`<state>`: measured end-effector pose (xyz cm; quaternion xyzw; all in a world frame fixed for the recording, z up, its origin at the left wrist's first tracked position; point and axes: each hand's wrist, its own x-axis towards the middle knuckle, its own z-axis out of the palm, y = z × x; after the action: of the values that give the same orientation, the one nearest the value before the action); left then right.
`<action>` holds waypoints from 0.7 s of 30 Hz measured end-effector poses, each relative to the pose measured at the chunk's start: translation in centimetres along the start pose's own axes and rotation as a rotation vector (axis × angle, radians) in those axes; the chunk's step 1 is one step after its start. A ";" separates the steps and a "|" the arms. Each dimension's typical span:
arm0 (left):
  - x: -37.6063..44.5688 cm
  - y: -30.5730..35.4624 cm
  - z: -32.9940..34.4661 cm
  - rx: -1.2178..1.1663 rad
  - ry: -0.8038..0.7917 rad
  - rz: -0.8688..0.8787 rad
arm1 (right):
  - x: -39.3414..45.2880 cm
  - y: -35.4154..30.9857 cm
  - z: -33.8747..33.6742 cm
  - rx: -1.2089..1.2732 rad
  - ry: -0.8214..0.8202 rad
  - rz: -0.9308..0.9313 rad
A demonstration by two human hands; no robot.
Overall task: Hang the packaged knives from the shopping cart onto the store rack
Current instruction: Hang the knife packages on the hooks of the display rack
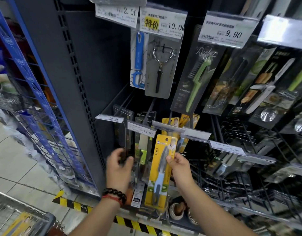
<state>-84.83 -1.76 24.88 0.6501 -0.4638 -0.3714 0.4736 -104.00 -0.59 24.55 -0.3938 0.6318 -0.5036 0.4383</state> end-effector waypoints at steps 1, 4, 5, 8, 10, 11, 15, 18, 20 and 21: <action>1.1 0.0 -1.3 0.060 0.108 0.066 | 0.4 -0.2 -0.1 -0.010 0.004 -0.001; 4.2 1.1 -4.7 0.161 0.317 0.170 | 1.7 -0.6 0.0 -0.033 0.010 -0.015; 5.1 1.7 -5.5 0.189 0.351 0.198 | 2.1 -0.8 0.1 -0.035 0.013 -0.020; 7.3 3.1 -7.0 0.315 0.394 0.304 | 2.9 -1.1 0.4 -0.010 0.009 -0.029; 8.3 4.2 -7.5 0.387 0.377 0.341 | 3.3 -1.2 0.4 -0.001 0.006 -0.030; 8.7 4.6 -7.6 0.402 0.360 0.348 | 3.5 -1.3 0.4 0.001 0.005 -0.029; 10.4 5.3 -7.8 0.405 0.295 0.329 | 4.0 -1.4 0.4 -0.004 0.016 0.006; 11.1 4.9 -7.7 0.409 0.304 0.361 | 3.9 -1.5 0.3 0.010 0.020 0.014; 11.1 4.6 -7.8 0.420 0.330 0.377 | 3.9 -1.3 0.2 0.011 0.029 0.011; 11.2 4.5 -7.8 0.428 0.335 0.388 | 3.8 -1.3 0.2 0.012 0.031 0.009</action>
<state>-75.49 -10.87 30.89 0.6866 -0.5618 -0.0564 0.4580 -104.93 -4.42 25.25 -0.3807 0.6372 -0.5113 0.4331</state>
